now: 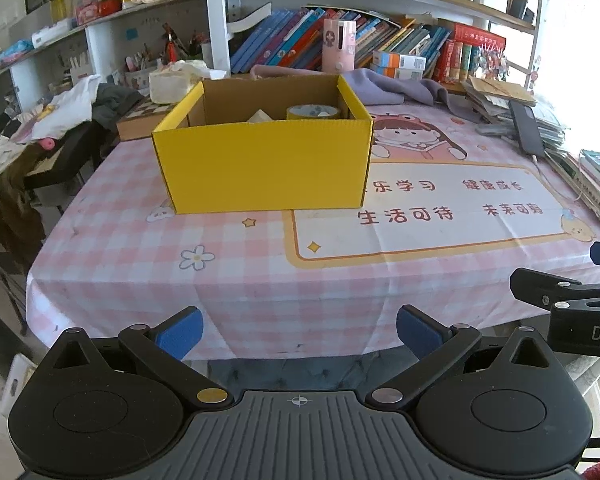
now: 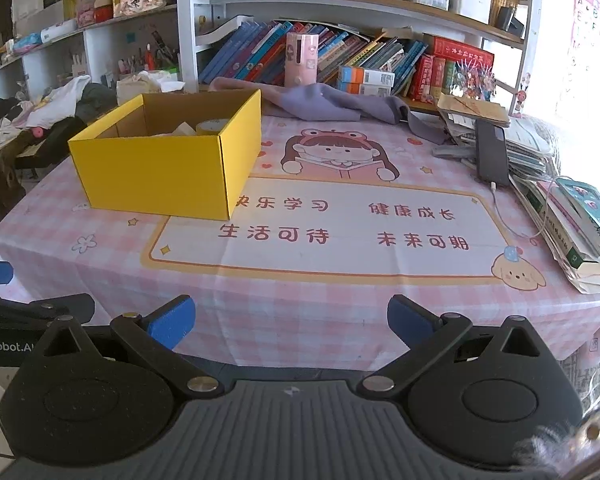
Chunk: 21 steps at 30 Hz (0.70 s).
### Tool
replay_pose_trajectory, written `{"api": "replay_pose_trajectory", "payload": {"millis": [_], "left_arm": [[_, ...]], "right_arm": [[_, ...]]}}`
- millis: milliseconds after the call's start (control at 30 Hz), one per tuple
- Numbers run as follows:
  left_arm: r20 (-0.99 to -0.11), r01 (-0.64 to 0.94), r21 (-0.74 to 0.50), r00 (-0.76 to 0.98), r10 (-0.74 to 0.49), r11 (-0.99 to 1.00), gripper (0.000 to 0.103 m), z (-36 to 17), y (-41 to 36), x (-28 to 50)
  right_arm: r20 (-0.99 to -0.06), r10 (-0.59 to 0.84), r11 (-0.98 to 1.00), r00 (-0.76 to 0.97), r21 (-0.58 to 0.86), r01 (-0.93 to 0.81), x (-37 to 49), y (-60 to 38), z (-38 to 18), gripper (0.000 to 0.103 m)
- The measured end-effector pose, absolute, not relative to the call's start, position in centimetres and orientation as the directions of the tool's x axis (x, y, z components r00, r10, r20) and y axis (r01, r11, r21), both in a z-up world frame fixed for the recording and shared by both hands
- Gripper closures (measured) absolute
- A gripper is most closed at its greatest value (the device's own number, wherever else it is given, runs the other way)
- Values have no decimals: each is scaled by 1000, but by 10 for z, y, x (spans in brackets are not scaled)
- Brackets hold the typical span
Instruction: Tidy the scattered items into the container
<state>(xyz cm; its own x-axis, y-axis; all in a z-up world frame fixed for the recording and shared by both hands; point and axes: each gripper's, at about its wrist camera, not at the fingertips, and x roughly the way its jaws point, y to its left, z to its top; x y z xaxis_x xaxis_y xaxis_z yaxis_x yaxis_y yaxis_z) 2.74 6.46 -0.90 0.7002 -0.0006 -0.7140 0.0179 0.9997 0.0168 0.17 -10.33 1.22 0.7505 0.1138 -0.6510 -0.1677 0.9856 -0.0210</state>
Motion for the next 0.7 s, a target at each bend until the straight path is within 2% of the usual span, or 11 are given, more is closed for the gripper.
{"api": "replay_pose_trajectory", "payload": {"millis": [700], "left_arm": [[-706, 25, -1, 708, -18, 1000, 0, -7, 65, 27]], "right_arm": [[-646, 114, 986, 754, -21, -167, 3, -103, 12, 0]]}}
